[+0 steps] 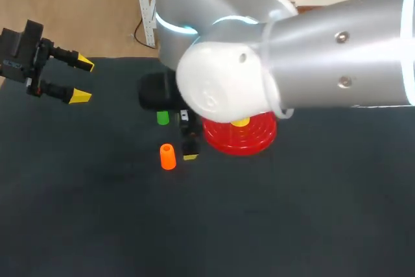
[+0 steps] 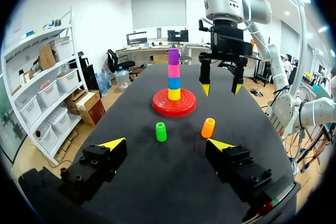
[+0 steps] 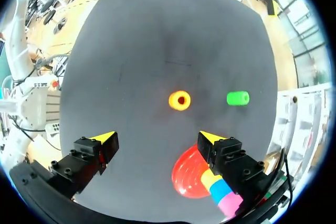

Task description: Pick up and stack the cylinders on the red base in this order: pink,purple,orange,green

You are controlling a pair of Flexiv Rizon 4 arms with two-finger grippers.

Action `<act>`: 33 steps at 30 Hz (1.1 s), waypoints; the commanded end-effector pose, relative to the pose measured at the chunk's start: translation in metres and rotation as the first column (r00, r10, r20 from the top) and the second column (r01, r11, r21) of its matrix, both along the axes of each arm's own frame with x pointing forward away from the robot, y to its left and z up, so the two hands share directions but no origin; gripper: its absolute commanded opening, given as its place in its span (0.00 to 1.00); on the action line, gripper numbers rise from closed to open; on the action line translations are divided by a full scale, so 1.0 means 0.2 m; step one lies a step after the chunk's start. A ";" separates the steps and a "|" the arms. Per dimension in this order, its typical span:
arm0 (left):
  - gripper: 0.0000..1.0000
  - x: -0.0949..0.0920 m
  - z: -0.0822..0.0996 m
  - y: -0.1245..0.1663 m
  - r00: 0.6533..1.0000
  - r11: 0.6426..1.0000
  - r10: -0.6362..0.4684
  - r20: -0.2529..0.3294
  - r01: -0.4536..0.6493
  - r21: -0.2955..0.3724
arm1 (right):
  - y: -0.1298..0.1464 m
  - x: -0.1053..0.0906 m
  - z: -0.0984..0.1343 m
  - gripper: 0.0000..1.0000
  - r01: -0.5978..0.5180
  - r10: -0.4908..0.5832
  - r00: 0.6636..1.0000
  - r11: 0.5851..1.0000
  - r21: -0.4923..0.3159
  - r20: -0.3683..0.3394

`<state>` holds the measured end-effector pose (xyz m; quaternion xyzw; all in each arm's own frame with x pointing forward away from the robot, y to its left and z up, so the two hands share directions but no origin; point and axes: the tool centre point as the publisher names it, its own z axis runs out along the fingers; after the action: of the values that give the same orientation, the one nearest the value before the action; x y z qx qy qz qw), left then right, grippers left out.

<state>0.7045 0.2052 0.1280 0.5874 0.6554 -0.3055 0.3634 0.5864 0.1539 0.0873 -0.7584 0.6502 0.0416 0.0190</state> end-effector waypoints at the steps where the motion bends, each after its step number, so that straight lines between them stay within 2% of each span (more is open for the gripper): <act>1: 1.00 0.00 0.00 0.00 1.000 1.000 0.000 0.003 0.000 -0.002 | 0.13 0.06 -0.04 1.00 -0.032 0.031 0.999 0.999 -0.029 -0.045; 6: 1.00 0.00 0.00 0.00 1.000 1.000 0.000 0.003 0.000 -0.002 | 0.19 0.05 -0.10 1.00 -0.065 0.064 0.997 0.997 -0.035 -0.043; 12: 1.00 0.00 0.00 0.00 1.000 1.000 0.000 0.003 0.000 -0.002 | 0.18 0.01 -0.17 1.00 -0.032 0.032 0.999 0.999 -0.028 -0.011; 24: 1.00 0.00 0.00 0.00 1.000 1.000 0.000 0.003 0.000 -0.002 | 0.18 0.05 -0.24 1.00 0.003 -0.003 1.000 1.000 -0.029 0.020; 26: 1.00 0.00 0.00 0.00 1.000 1.000 0.000 0.003 0.000 -0.002 | 0.18 0.07 -0.24 0.96 0.003 -0.002 1.000 1.000 -0.029 0.021; 29: 1.00 0.00 0.00 0.00 1.000 1.000 0.000 0.003 0.000 -0.002 | 0.19 0.09 -0.24 0.83 0.000 0.001 1.000 1.000 -0.028 0.022; 33: 1.00 0.00 0.00 0.00 1.000 1.000 0.000 0.003 0.000 -0.002 | 0.19 0.11 -0.25 0.72 0.001 0.000 1.000 1.000 -0.030 0.020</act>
<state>0.7046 0.2052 0.1280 0.5874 0.6554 -0.3056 0.3634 0.6047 0.1920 0.0388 -0.7584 0.6512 0.0220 0.0170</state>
